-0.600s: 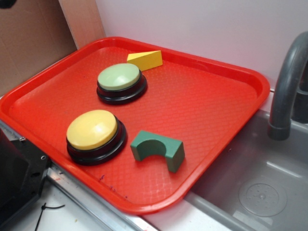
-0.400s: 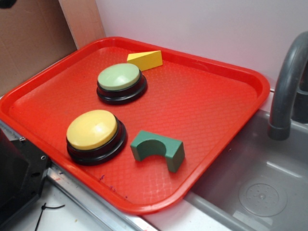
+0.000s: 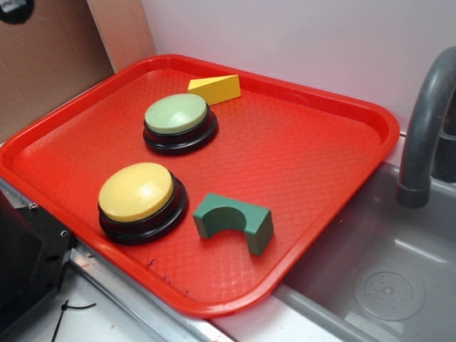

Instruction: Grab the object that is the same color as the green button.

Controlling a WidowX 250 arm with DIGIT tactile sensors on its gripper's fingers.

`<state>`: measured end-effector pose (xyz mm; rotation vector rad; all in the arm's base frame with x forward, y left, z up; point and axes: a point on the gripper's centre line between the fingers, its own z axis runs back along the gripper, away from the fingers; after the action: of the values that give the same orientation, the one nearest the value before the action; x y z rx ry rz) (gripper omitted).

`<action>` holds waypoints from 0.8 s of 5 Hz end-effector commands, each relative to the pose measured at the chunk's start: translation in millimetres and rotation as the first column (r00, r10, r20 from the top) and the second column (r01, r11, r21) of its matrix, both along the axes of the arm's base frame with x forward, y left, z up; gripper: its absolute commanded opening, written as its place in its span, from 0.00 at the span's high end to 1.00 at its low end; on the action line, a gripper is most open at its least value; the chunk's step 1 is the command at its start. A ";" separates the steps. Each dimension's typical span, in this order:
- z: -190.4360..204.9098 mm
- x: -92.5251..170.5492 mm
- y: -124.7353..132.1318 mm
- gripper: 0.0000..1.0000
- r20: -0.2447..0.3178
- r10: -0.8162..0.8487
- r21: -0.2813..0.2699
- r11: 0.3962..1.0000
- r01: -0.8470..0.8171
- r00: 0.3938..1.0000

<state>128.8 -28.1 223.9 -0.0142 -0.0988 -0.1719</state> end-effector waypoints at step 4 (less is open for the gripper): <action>-77.4 65.3 -77.7 0.00 0.198 -0.870 0.063 0.470 0.880 0.451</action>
<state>199.6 -100.4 136.0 -0.1057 -0.2644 -1.2378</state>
